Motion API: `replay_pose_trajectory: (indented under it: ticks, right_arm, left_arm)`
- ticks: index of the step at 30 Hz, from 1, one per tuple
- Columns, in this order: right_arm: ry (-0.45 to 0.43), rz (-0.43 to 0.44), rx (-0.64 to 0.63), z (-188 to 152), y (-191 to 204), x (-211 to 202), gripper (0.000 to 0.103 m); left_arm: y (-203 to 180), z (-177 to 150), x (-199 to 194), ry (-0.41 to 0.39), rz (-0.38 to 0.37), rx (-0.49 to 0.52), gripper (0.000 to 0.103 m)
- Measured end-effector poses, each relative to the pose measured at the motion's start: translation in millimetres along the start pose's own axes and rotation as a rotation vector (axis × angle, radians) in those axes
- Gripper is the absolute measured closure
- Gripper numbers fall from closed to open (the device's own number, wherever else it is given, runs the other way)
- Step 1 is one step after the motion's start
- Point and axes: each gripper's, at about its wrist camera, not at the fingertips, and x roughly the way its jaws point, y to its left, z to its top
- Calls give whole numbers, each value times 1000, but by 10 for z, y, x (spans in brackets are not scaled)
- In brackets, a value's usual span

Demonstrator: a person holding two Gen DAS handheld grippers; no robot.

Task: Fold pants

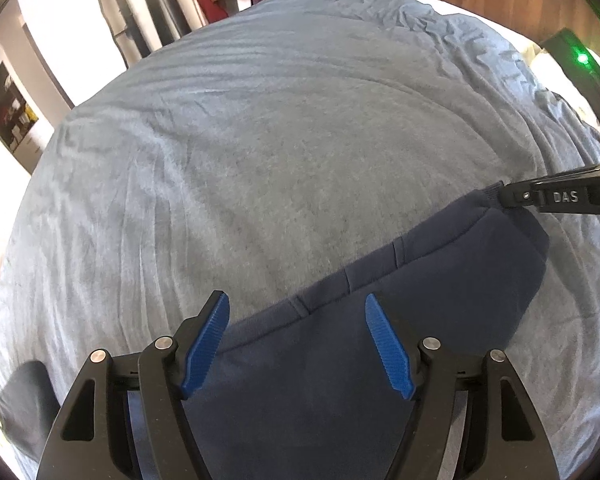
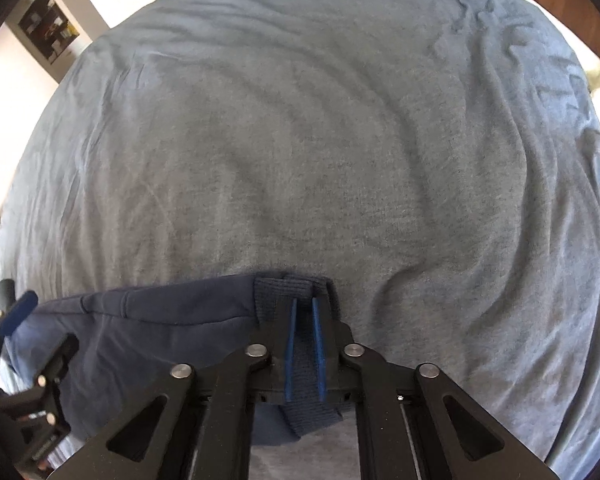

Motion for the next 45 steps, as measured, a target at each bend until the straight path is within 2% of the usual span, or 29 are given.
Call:
replay_pose_trajectory:
  ticks: [6, 10, 12, 14, 16, 20, 22, 26, 30, 33, 36, 40, 45]
  right_arm:
    - [-89, -62, 0, 34, -68, -209, 101]
    - [-74, -88, -23, 89, -70, -119, 100]
    - [-61, -153, -38, 87, -43, -20, 100]
    - [-63, -235, -37, 53, -79, -10, 95]
    - [-66, -262, 10, 21, -164, -57, 79]
    - [-99, -210, 53, -104, -249, -298, 78]
    - [-98, -174, 83, -173, -290, -389, 74]
    - [-124, -171, 71, -364, -211, -630, 73]
    - [-176, -78, 30, -601, 68, -889, 61]
    - [-212, -32, -11, -821, 323, -1057, 61]
    - [-240, 7, -32, -1007, 541, -1171, 61]
    - [-252, 31, -93, -1195, 908, -1274, 61]
    - [-240, 45, -162, -1302, 1368, -1356, 61]
  left_arm:
    - [-51, 120, 11, -25, 31, 36, 33]
    - [-67, 154, 42, -17, 29, 36, 33]
    - [-66, 152, 50, -17, 48, 40, 32]
    - [-56, 142, 47, -20, 59, 40, 29]
    - [-36, 116, 29, -22, 55, 37, 29]
    - [39, 78, -52, -16, 49, 18, 29]
    - [72, 44, -141, -15, 34, 16, 29]
    - [161, -47, -376, -21, 2, 27, 29]
    - [280, -219, -688, -54, -20, 35, 28]
    - [418, -441, -946, -95, -11, 25, 22]
    - [559, -699, -1145, -128, 31, 20, 20]
    - [821, -1055, -1309, -121, 43, 1, 20]
    - [1166, -1342, -1417, -117, 48, -15, 20]
